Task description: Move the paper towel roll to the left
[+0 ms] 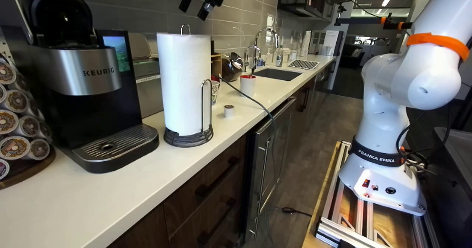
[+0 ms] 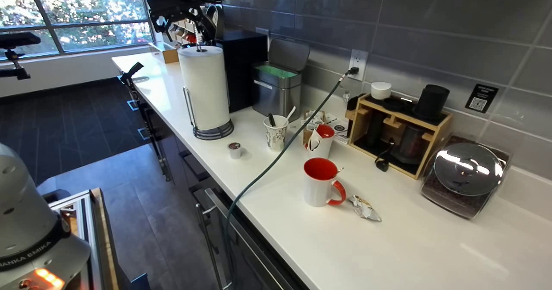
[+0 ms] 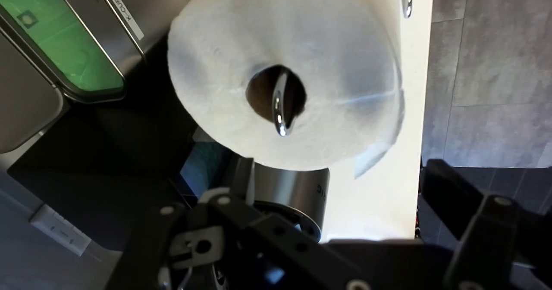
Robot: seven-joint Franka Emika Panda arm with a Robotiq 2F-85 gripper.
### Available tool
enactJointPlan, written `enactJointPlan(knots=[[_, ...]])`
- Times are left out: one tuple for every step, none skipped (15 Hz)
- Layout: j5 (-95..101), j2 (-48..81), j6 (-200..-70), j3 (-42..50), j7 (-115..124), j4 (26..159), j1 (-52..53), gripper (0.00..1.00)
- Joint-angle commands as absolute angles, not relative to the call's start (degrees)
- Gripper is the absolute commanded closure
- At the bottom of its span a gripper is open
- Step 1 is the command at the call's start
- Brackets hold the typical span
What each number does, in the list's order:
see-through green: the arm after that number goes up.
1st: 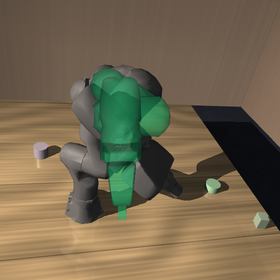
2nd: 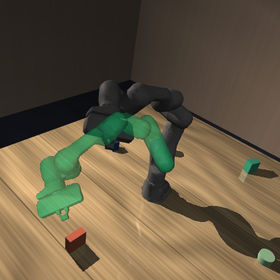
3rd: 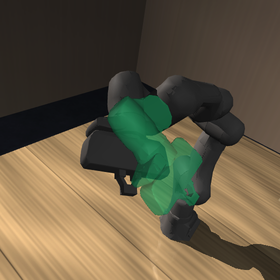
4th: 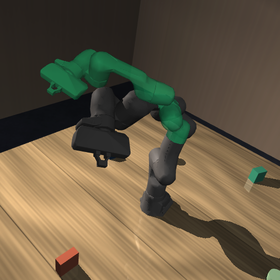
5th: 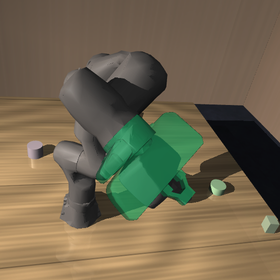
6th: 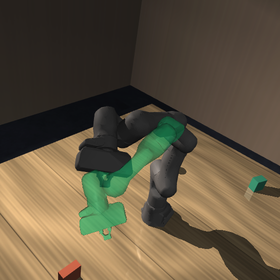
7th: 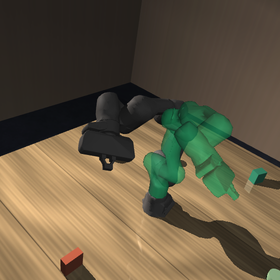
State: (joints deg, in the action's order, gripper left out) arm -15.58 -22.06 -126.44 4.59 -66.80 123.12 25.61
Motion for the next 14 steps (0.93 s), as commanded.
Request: enactJointPlan(knots=[[-16.9, -21.9, -126.0, 2.0, -67.7, 122.9, 22.5, 0.0], [-16.9, -21.9, -126.0, 2.0, -67.7, 122.9, 22.5, 0.0], [-16.9, -21.9, -126.0, 2.0, -67.7, 122.9, 22.5, 0.0], [-16.9, -21.9, -126.0, 2.0, -67.7, 122.9, 22.5, 0.0], [-16.9, -21.9, -126.0, 2.0, -67.7, 122.9, 22.5, 0.0], [-16.9, -21.9, -126.0, 2.0, -67.7, 122.9, 22.5, 0.0], [-16.9, -21.9, -126.0, 2.0, -67.7, 122.9, 22.5, 0.0], [-16.9, -21.9, -126.0, 2.0, -67.7, 122.9, 22.5, 0.0], [-16.9, -21.9, -126.0, 2.0, -67.7, 122.9, 22.5, 0.0], [-16.9, -21.9, -126.0, 2.0, -67.7, 122.9, 22.5, 0.0], [-16.9, -21.9, -126.0, 2.0, -67.7, 122.9, 22.5, 0.0], [-16.5, -21.6, -127.2, 1.8, -67.2, 123.0, 22.2, 0.0], [-16.1, -21.0, -128.1, 1.6, -65.9, 122.7, 21.8, 0.0], [-16.1, -20.6, -127.4, 1.8, -66.2, 122.2, 21.8, 0.0]])
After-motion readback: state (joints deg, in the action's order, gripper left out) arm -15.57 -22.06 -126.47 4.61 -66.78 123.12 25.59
